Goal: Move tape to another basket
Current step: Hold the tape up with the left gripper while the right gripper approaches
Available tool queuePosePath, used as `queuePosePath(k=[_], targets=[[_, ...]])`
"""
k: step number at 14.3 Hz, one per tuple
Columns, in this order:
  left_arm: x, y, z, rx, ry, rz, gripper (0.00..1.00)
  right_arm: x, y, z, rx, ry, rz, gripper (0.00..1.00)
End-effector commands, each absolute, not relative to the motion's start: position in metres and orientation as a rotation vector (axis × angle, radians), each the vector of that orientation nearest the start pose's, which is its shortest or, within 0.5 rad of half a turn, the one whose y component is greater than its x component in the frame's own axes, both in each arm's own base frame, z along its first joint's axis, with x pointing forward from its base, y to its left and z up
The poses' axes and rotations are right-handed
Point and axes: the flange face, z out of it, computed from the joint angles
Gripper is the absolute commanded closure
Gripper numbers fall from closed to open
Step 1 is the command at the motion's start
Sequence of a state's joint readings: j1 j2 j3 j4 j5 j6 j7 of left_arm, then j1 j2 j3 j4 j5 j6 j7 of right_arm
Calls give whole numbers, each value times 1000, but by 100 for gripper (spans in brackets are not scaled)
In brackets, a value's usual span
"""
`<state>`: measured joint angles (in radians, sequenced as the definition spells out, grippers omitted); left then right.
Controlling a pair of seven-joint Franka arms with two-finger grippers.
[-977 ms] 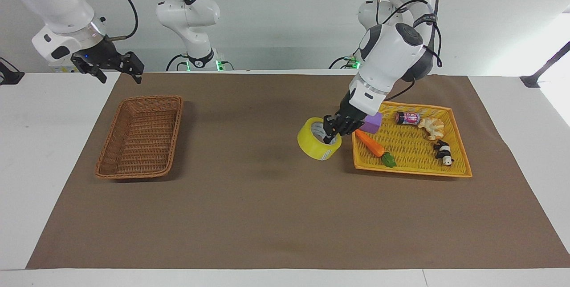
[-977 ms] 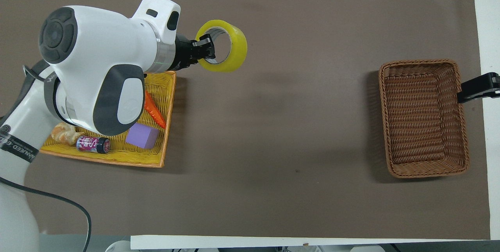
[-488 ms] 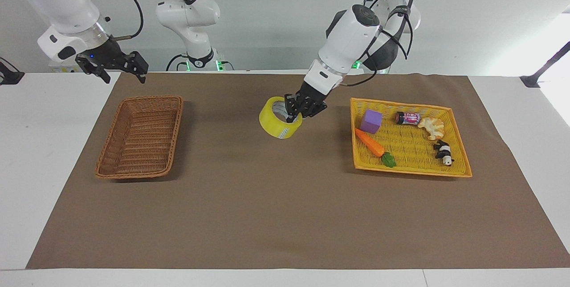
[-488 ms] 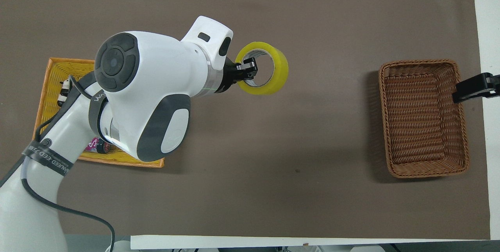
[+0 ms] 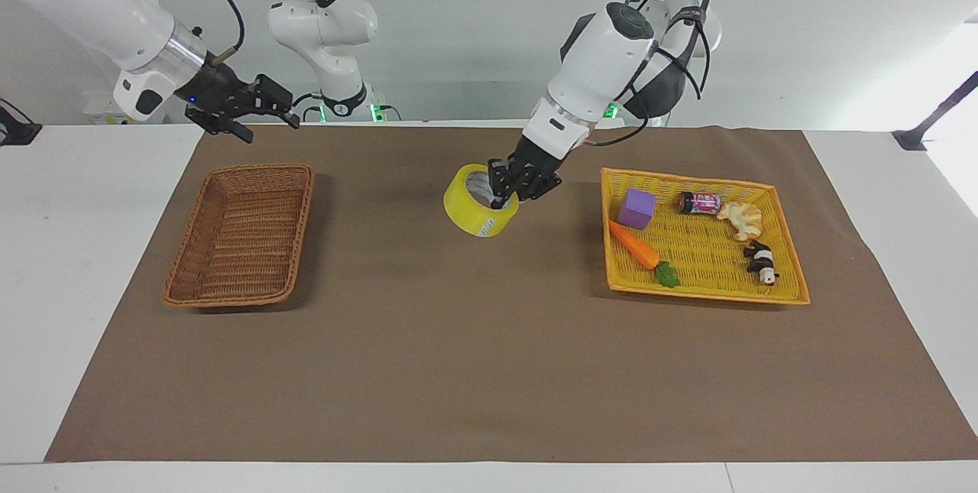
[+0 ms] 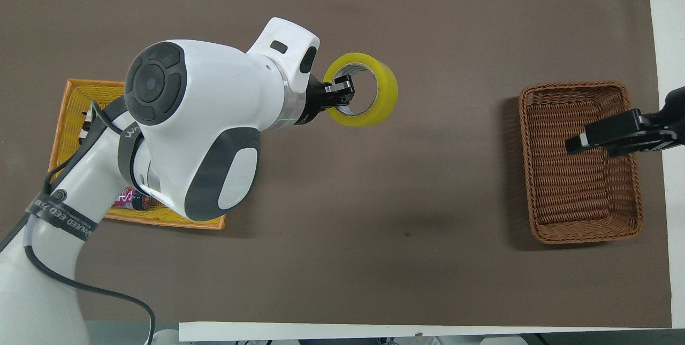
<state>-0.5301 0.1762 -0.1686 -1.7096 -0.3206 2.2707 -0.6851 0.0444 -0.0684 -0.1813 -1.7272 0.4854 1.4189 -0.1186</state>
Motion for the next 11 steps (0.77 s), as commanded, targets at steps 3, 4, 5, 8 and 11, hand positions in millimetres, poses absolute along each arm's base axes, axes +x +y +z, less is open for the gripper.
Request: queuePosePath(k=[3, 4, 5, 8, 11], targets=[[495, -416, 533, -3612, -245, -154, 100, 528, 22, 554, -2250, 78, 44, 0], [495, -416, 534, -3613, -228, -160, 100, 535, 42, 553, -2241, 63, 6, 0], [495, -415, 534, -3612, -224, -157, 100, 541, 62, 551, -2239, 58, -23, 0], [493, -417, 534, -3611, -220, -151, 100, 545, 105, 526, -2173, 125, -28, 0], [493, -417, 534, -3610, -220, -148, 100, 541, 140, 511, -2153, 171, -16, 0]])
